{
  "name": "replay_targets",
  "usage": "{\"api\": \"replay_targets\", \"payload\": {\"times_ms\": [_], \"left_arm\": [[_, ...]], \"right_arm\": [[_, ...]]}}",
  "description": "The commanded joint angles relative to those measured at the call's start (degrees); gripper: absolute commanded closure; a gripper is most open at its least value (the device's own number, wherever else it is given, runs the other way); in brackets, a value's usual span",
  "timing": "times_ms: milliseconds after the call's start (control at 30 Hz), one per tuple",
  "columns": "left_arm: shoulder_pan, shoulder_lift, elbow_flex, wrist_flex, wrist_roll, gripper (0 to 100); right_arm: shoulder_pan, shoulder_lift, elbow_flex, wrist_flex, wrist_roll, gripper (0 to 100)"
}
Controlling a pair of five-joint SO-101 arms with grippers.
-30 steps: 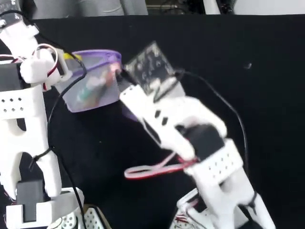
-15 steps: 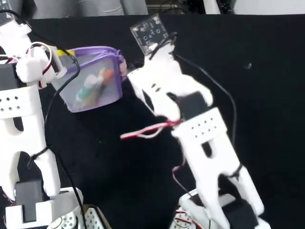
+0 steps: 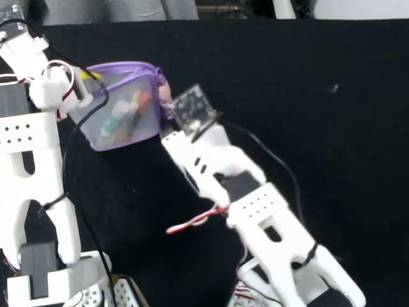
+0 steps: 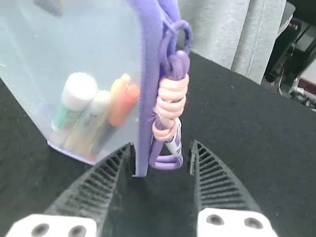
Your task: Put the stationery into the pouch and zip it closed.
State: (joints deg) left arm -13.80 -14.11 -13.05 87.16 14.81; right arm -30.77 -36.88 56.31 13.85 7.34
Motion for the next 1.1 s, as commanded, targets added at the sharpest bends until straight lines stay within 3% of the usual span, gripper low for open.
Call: {"api": "replay_targets", "payload": {"times_ms": [0,200,433,600,933,1067], "left_arm": [[-0.13,-1.23,-1.27,1.93,-0.26,69],[-0.13,-4.22,-3.65,6.86,-0.35,69],[3.21,-11.16,-0.57,7.03,-0.35,69],[3.91,-12.92,2.15,7.03,-0.44,69],[2.24,-11.43,7.34,6.95,-9.49,69],[-1.27,-11.34,7.69,6.95,-11.78,79]], "right_arm": [[-0.62,-3.82,4.09,-9.14,0.7,82.5],[-0.53,-5.58,5.23,-10.02,0.7,82.4],[-1.23,-5.85,6.46,-10.11,1.05,82.5],[-1.41,-5.76,9.01,-14.51,6.33,82.5],[-1.05,-5.49,12.26,-20.13,6.77,82.5],[-1.76,-5.49,12.35,-20.13,6.77,82.5]]}}
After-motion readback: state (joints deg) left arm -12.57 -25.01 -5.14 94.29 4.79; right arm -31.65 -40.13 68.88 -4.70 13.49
